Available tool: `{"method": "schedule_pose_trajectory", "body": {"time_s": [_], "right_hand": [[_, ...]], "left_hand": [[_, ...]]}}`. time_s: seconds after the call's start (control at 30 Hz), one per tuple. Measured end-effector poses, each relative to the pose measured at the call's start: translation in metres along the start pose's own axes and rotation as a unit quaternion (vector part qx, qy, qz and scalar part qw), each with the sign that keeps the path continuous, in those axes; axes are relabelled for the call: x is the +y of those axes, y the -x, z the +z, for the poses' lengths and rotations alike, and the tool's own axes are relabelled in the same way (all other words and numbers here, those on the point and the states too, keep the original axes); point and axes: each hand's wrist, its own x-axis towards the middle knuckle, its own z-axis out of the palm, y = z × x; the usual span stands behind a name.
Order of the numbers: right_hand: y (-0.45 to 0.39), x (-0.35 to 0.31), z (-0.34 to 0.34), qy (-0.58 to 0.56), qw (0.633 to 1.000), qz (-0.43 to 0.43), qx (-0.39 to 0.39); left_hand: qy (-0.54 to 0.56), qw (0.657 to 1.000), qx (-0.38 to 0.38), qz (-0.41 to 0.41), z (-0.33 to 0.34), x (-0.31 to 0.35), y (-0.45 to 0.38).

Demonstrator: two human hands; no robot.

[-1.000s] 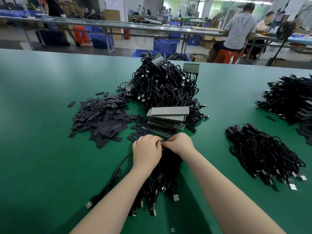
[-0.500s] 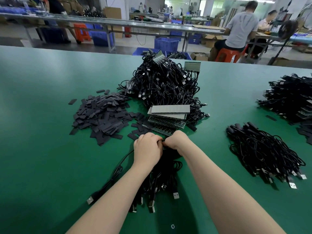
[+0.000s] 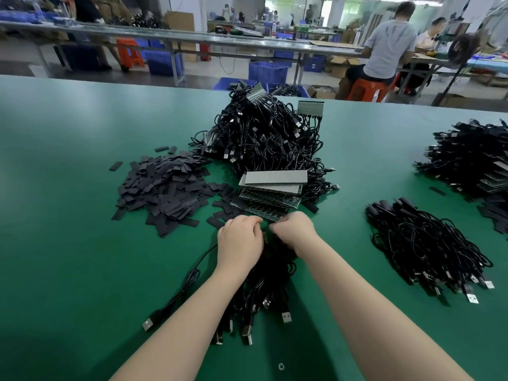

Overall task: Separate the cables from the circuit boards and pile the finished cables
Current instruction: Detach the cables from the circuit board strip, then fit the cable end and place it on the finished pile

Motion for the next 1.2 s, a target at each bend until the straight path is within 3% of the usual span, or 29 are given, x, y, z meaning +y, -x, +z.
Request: {"method": "schedule_pose_trajectory", "body": {"time_s": [0.07,0.13,0.23,0.4,0.63,0.8,0.9,1.03,1.2], "right_hand": [[0.007,0.003,-0.014,-0.111,0.993,-0.022,0.041],[0.016,-0.001,-0.028,-0.153,0.977,-0.09,0.114],[0.035,-0.019,-0.04,-0.157,0.946,-0.202,0.199],[0.055,-0.043,-0.041,-0.141,0.907,-0.311,0.247],[0.047,-0.024,-0.049,-0.239,0.931,-0.211,0.176],[0.041,-0.004,-0.06,-0.332,0.891,-0.178,0.253],[0.041,0.003,-0.06,-0.373,0.855,-0.183,0.31],[0.039,0.004,-0.063,-0.379,0.854,-0.202,0.295],[0.05,-0.003,-0.086,-0.402,0.79,-0.236,0.397]], "left_hand": [[0.025,1.0,0.019,-0.005,-0.001,0.001,0.0],[0.044,0.998,0.035,-0.003,-0.002,0.003,0.0],[0.07,0.996,0.052,0.016,-0.007,0.006,0.004],[0.058,0.997,0.014,0.051,-0.007,0.004,0.004],[0.099,0.982,0.018,0.16,-0.01,0.008,0.007],[0.074,0.988,-0.061,0.118,-0.005,0.001,0.006],[0.08,0.989,-0.061,0.108,-0.003,0.002,0.005],[0.082,0.988,-0.059,0.116,-0.004,0.002,0.006],[0.08,0.987,-0.048,0.132,-0.005,0.003,0.005]]}}
